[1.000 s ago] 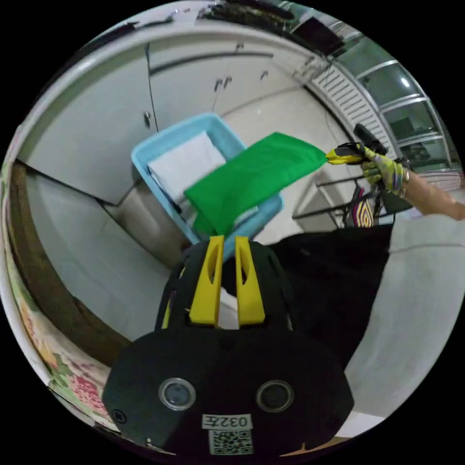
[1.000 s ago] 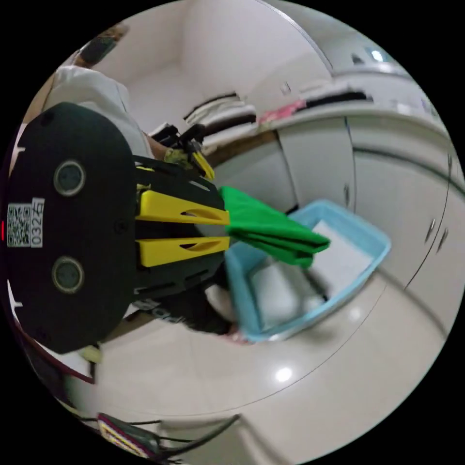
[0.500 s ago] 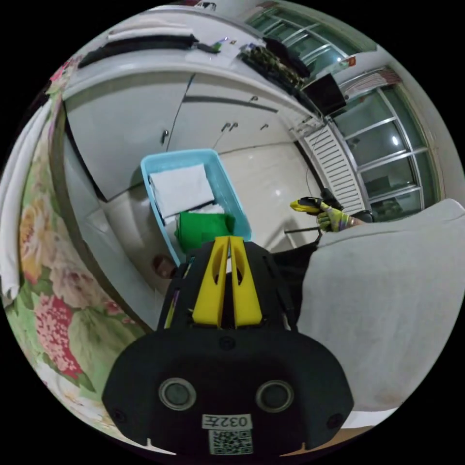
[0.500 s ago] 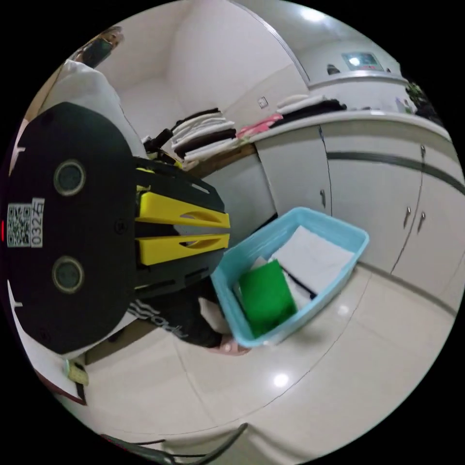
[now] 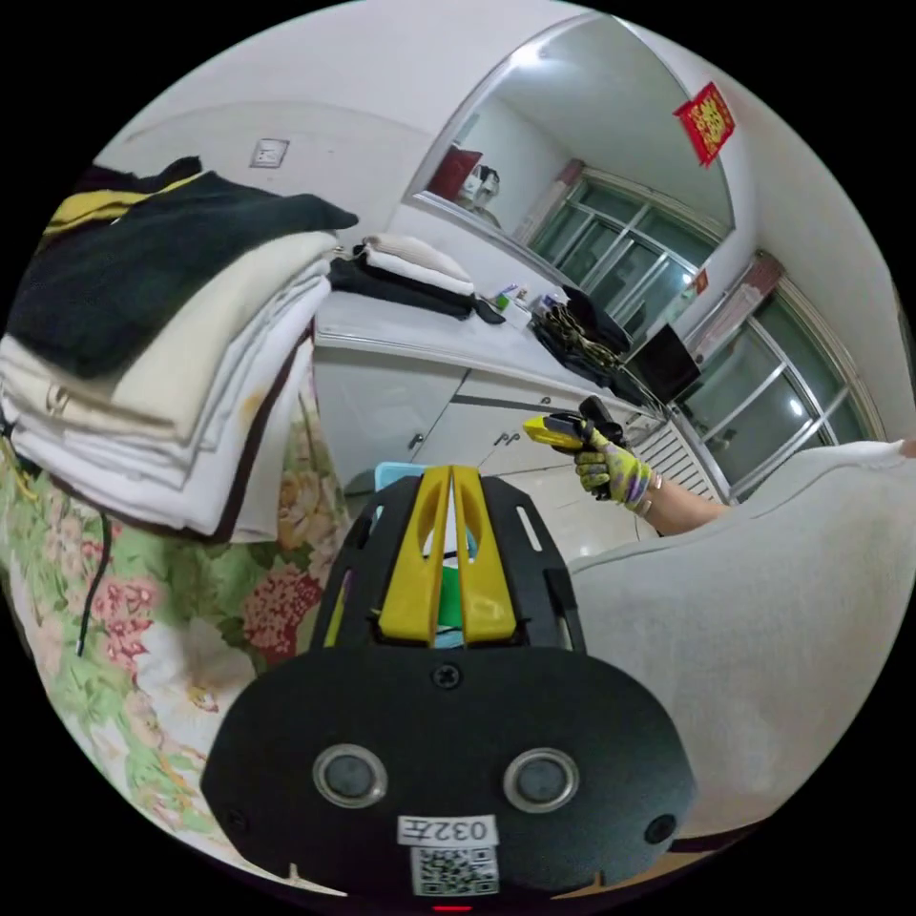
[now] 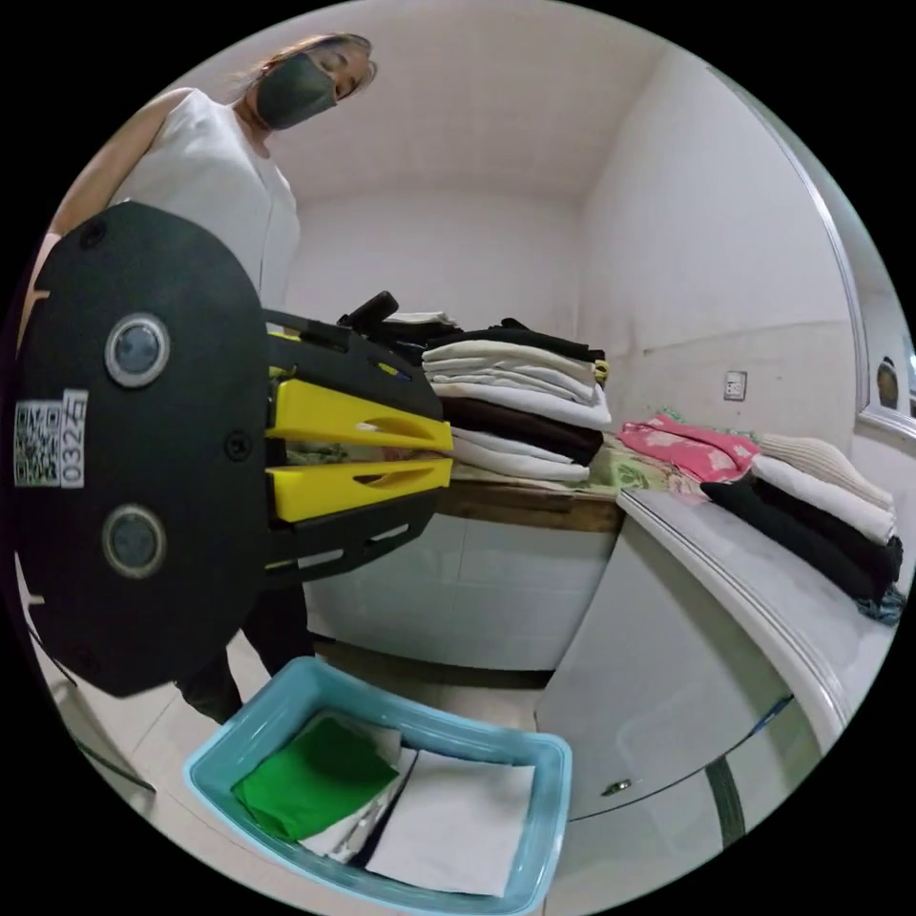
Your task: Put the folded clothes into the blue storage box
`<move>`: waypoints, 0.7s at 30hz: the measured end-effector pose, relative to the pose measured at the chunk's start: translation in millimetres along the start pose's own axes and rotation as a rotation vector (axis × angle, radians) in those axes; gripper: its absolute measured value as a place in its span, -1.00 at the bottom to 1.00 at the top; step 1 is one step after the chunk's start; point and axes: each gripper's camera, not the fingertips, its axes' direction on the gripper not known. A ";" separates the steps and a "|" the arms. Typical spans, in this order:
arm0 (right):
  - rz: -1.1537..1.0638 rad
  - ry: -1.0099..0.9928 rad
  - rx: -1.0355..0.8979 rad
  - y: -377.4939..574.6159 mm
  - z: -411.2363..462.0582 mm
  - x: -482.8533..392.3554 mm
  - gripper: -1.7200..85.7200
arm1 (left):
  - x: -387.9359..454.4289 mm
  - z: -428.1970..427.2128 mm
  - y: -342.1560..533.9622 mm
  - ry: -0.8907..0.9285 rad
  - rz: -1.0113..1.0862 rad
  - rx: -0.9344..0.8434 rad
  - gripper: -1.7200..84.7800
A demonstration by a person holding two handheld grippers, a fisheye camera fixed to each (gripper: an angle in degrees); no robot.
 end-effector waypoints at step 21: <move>0.740 0.251 0.300 165.7 -166.2 164.1 -0.86 | -86.4 343.6 -198.3 0.134 0.046 -1.030 -0.89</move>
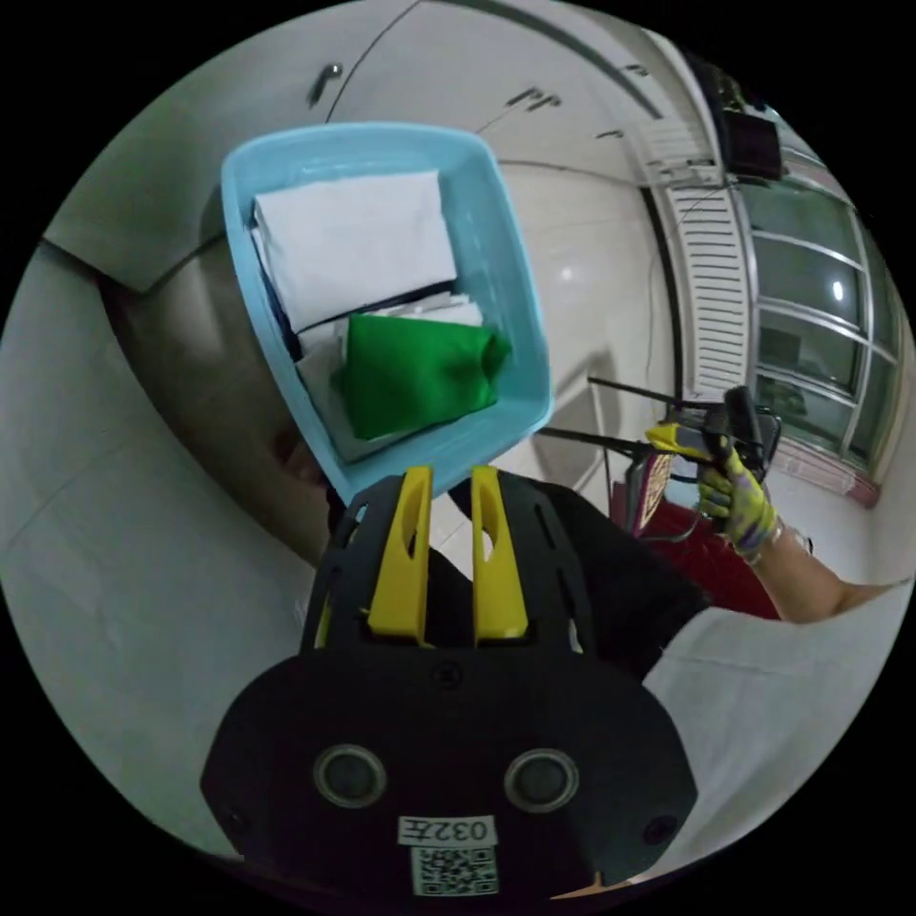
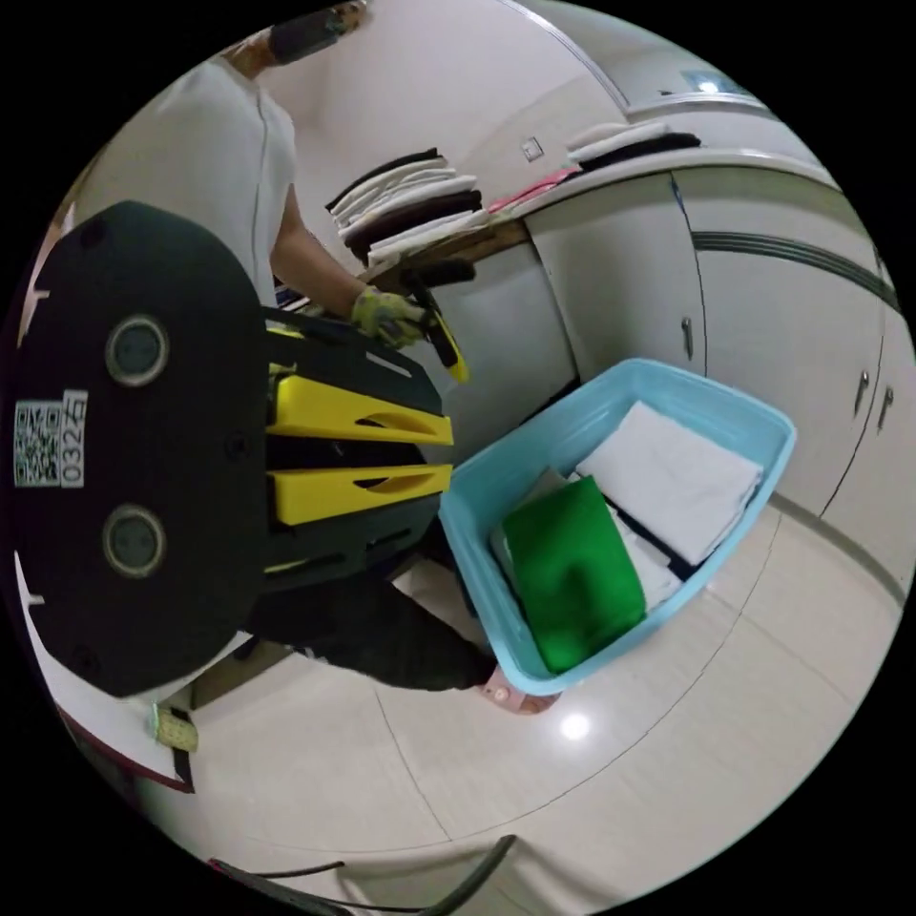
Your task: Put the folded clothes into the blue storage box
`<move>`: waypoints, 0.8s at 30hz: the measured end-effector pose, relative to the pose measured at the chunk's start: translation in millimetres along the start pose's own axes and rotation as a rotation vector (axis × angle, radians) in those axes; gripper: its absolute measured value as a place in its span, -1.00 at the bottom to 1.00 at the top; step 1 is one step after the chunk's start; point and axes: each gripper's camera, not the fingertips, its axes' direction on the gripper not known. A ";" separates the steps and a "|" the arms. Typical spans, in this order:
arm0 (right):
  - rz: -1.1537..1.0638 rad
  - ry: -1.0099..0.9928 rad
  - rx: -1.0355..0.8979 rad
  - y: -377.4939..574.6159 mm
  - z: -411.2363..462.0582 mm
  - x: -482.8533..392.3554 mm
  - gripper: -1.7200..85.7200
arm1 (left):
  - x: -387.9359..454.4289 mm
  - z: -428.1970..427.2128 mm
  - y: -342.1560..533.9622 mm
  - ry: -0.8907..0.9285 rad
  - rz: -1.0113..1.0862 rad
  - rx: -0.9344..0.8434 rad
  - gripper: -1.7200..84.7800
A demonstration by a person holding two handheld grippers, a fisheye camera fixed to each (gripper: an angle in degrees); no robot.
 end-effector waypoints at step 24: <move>-0.240 -0.177 -0.098 -101.4 6.9 25.7 -0.81 | -145.8 16.9 -247.6 -0.204 -0.220 -0.319 -0.63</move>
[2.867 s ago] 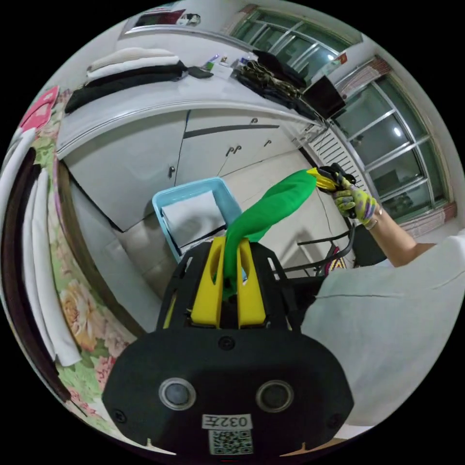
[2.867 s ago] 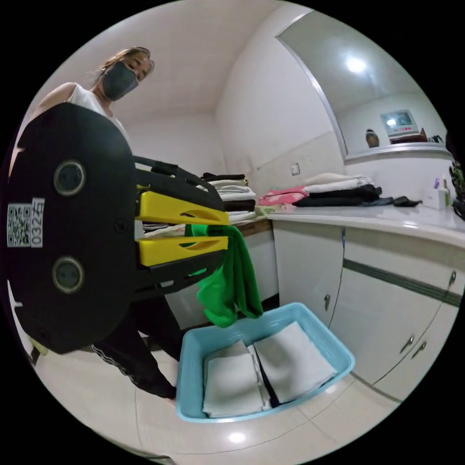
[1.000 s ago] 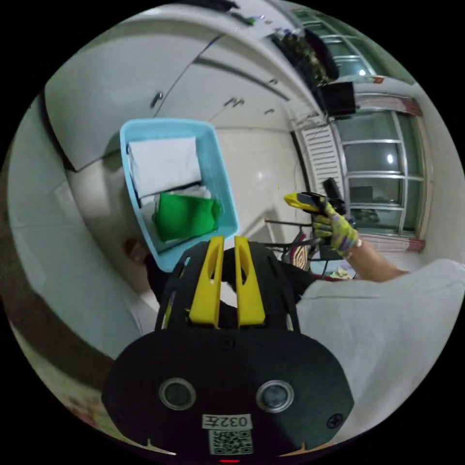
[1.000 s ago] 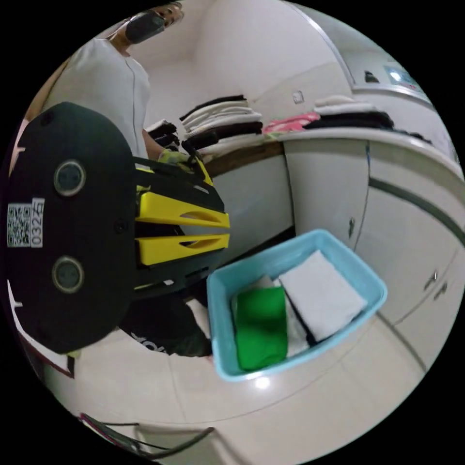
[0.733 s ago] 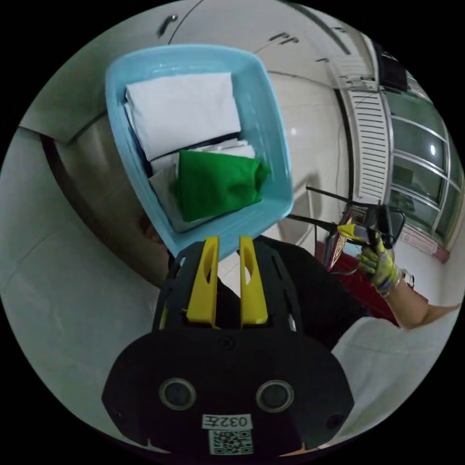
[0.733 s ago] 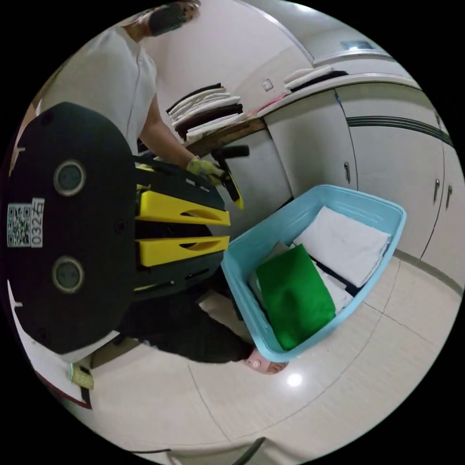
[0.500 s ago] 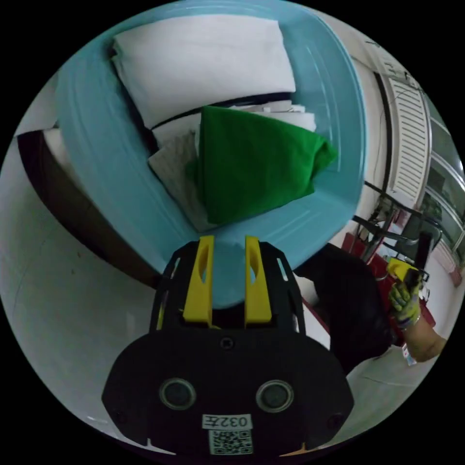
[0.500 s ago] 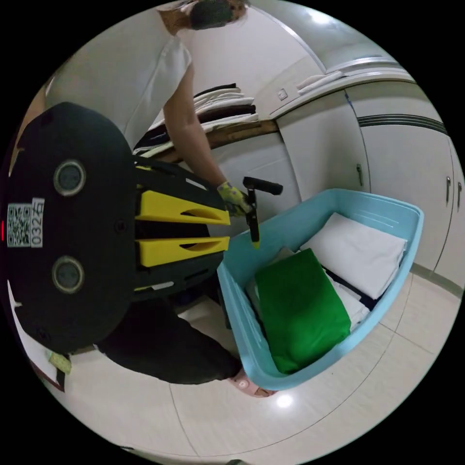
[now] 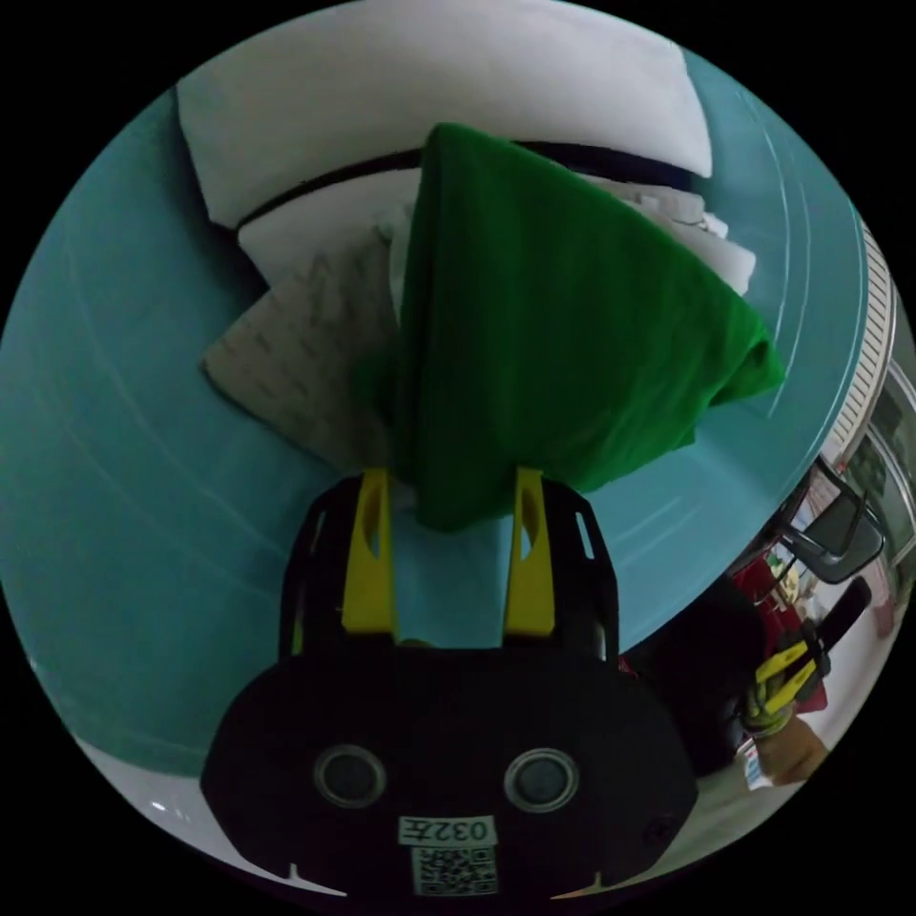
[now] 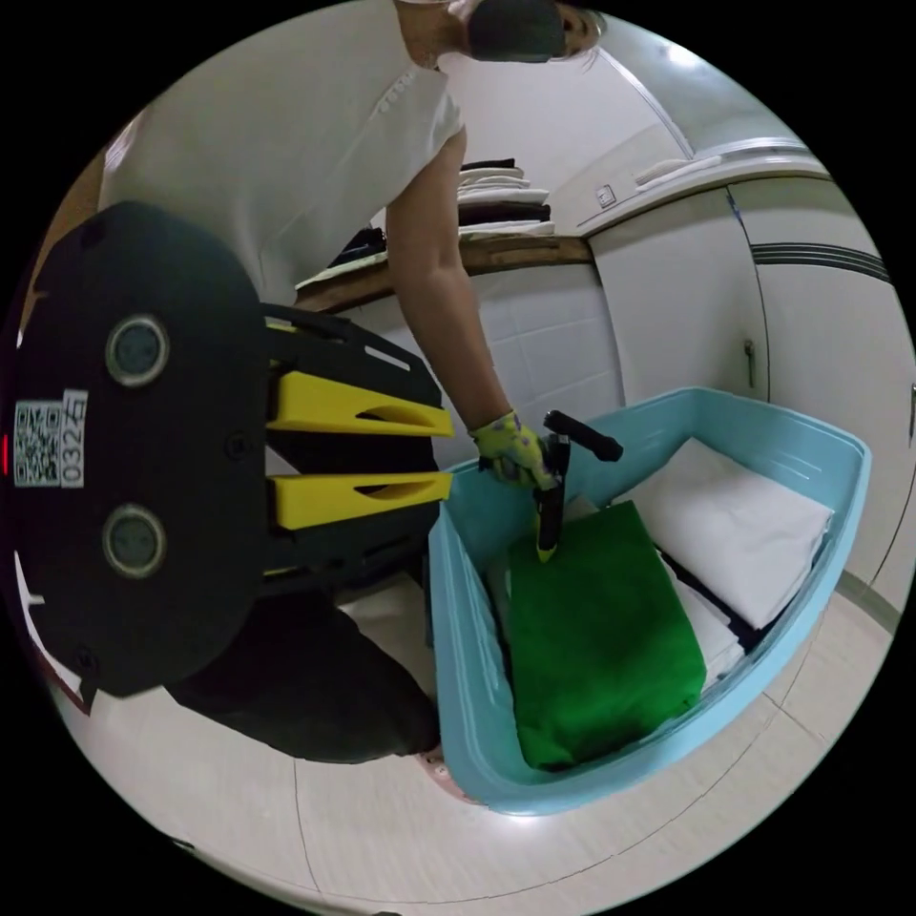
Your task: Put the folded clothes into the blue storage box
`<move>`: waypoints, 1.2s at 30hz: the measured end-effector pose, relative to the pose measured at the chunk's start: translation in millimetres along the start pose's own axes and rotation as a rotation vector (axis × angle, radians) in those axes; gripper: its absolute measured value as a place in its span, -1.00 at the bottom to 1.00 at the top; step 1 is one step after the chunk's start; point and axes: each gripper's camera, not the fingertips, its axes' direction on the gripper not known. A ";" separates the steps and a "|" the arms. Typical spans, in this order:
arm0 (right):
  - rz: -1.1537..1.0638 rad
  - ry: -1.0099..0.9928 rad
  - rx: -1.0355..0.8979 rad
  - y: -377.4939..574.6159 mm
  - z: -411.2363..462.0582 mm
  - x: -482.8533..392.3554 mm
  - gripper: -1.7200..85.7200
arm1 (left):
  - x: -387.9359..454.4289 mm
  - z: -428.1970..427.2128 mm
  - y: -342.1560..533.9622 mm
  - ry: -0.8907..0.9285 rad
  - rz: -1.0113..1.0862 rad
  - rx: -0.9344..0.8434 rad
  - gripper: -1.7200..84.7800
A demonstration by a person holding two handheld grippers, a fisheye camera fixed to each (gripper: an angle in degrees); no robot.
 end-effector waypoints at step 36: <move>-0.158 0.969 -0.374 -205.6 130.9 29.8 -0.78 | 33.9 -35.1 73.6 -0.195 -0.159 0.231 -0.96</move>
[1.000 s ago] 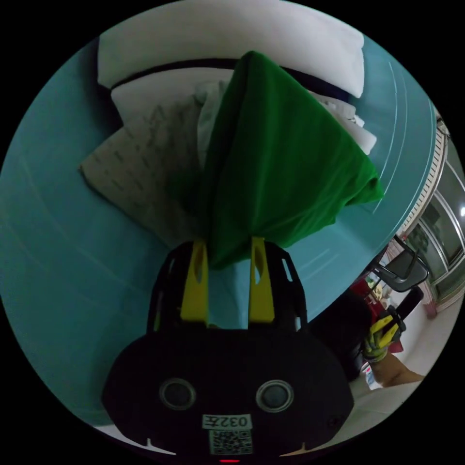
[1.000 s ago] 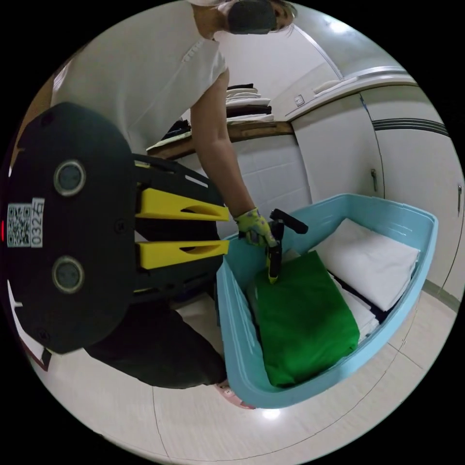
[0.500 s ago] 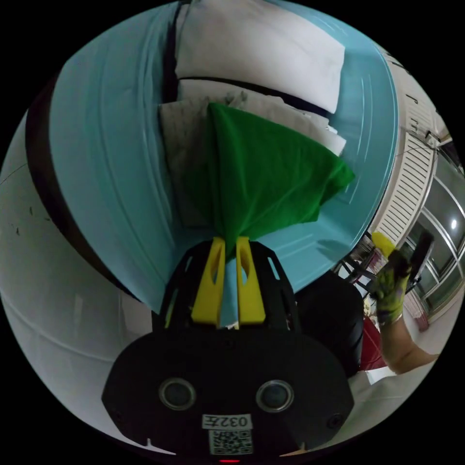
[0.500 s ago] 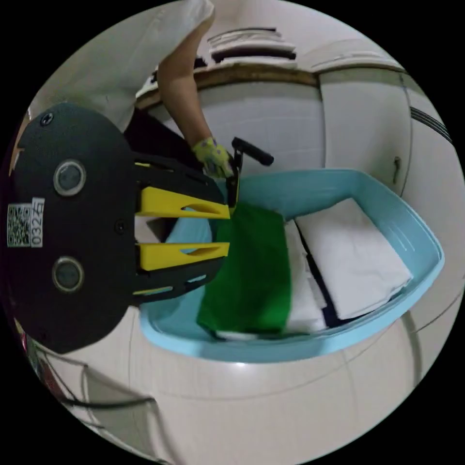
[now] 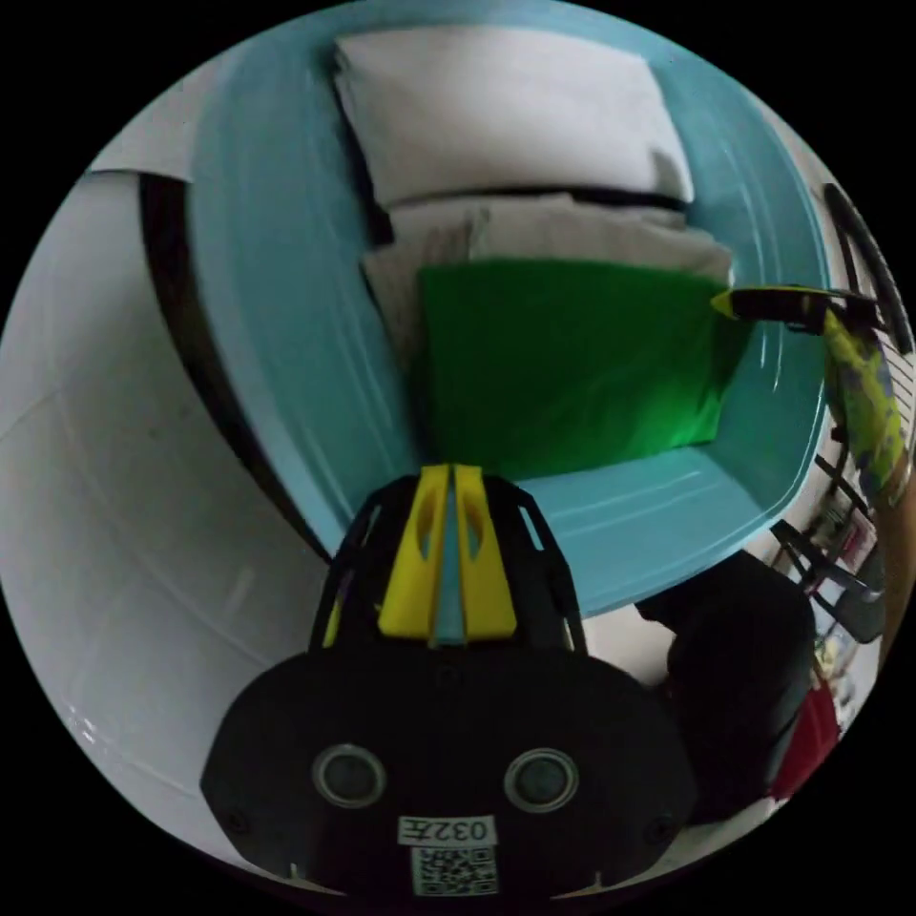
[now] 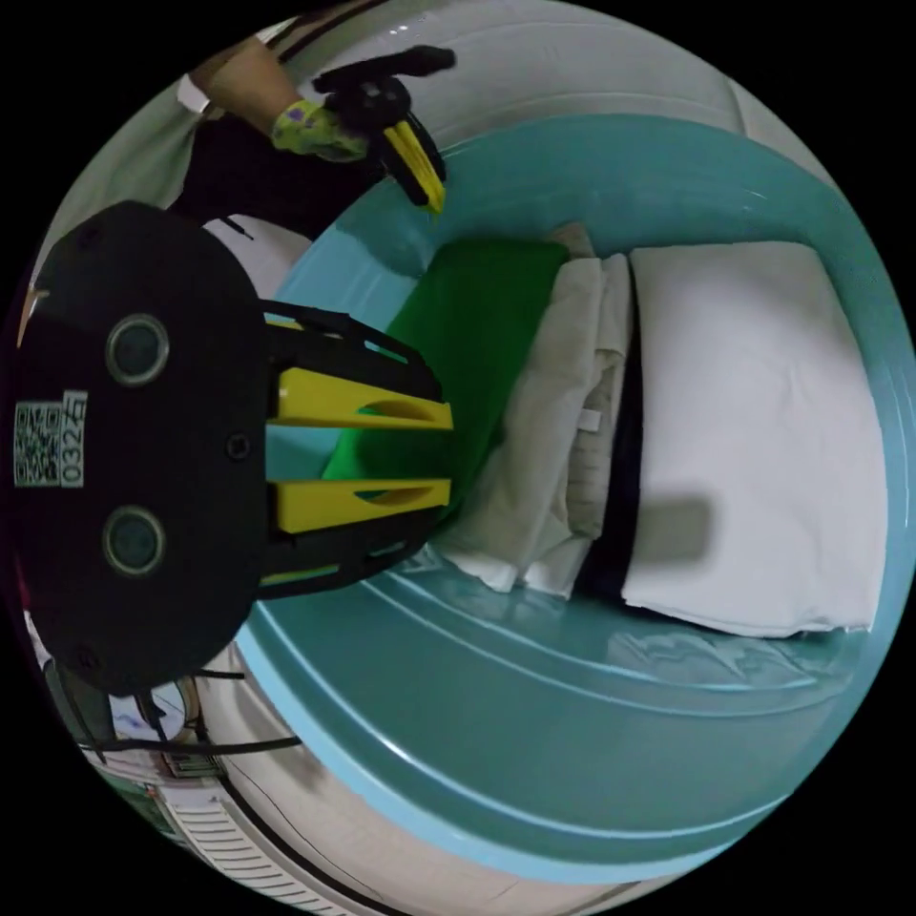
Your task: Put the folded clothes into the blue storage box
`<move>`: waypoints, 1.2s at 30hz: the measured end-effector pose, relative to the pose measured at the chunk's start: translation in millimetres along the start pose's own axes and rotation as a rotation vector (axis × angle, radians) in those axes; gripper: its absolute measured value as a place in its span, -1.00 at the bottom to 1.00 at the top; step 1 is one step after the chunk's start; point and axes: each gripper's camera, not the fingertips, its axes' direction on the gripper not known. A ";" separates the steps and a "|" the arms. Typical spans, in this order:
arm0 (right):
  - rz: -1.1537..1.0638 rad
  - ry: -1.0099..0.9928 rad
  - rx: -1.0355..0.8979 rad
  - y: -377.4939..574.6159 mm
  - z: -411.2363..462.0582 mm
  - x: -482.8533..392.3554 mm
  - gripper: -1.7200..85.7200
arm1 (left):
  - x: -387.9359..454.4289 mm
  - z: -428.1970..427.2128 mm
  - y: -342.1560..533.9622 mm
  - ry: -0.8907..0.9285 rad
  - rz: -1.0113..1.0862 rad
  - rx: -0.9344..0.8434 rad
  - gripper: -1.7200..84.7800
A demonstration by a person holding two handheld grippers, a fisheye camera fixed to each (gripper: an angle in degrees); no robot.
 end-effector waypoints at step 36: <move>-0.106 -0.048 0.171 272.7 152.3 -216.5 -0.98 | 143.8 207.6 284.8 0.195 0.190 0.197 -0.98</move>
